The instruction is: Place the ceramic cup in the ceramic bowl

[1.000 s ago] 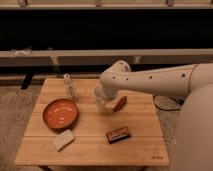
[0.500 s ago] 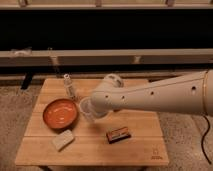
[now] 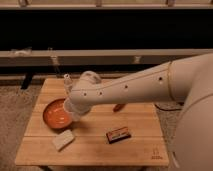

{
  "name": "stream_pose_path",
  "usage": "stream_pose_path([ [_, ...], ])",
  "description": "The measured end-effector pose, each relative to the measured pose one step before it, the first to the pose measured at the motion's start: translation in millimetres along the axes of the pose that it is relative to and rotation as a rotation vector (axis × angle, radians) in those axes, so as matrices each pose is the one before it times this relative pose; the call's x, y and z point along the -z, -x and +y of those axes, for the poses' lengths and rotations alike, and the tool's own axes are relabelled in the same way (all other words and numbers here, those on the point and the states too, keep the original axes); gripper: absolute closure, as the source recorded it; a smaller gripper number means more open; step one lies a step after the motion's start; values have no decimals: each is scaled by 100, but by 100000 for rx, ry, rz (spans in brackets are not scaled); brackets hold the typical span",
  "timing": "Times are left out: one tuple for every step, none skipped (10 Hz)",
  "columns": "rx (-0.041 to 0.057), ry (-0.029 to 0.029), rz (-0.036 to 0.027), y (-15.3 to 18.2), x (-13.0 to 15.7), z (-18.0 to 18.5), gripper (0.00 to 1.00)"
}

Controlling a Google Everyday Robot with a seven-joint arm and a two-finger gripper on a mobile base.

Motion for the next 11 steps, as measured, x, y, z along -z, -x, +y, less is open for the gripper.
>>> stream_pose_path([
  [1125, 122, 45, 572, -394, -623, 100],
  [556, 145, 228, 296, -290, -378, 100],
  [930, 190, 318, 633, -593, -194, 98],
  [782, -517, 164, 685, -789, 12, 91],
  [165, -354, -120, 455, -681, -29, 83],
  [-262, -199, -67, 489, -797, -119, 73],
  [216, -392, -41, 813, -945, -476, 61],
  [458, -233, -121, 703, -638, -343, 53],
  [-84, -430, 197, 454, -556, -459, 43],
  [-446, -390, 468, 318, -717, -715, 32],
  [263, -227, -152, 665, -559, -657, 23],
])
